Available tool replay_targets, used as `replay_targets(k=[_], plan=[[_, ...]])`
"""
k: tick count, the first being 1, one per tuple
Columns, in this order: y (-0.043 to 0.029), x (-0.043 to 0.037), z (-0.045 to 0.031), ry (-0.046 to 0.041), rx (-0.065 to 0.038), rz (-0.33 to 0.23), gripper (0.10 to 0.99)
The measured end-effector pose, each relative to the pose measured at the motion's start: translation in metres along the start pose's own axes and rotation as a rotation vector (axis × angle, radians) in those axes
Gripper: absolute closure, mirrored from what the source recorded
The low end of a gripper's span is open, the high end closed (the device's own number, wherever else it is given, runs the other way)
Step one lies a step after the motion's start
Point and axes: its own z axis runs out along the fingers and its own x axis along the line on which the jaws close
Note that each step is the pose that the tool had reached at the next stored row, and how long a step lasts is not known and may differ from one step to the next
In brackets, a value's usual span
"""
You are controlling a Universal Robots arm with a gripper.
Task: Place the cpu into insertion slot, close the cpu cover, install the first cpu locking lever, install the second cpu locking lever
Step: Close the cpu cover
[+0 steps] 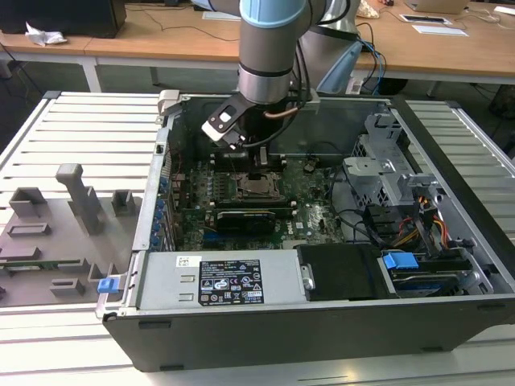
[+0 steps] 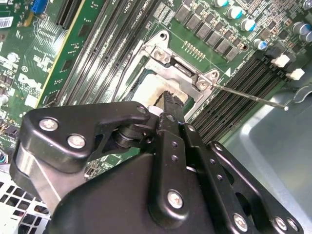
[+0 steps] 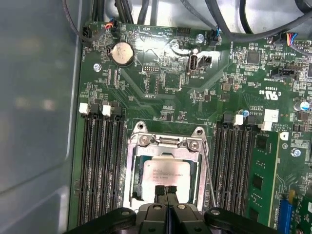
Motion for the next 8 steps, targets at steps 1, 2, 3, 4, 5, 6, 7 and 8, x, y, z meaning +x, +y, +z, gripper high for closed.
replay_targets(k=[1,2,3,4,5,6,7,8], plan=[[0.0007,-0.0001,0.0000,0.0000,0.000,0.000,0.980],[0.0012,-0.0001,0.0000,0.0000,0.000,0.000,0.980],[0.0019,-0.0002,0.0000,0.0001,0.000,0.000,0.980],[0.0023,-0.0002,0.0000,0.0000,0.000,0.000,0.980],[0.0027,-0.0002,0.0000,0.0000,0.000,0.000,0.980],[0.0029,-0.0003,0.0000,0.0000,0.000,0.000,0.980],[0.0030,-0.0002,0.0000,0.0001,0.000,0.000,0.980],[0.0030,-0.0002,0.0000,0.0000,0.000,0.000,0.980]])
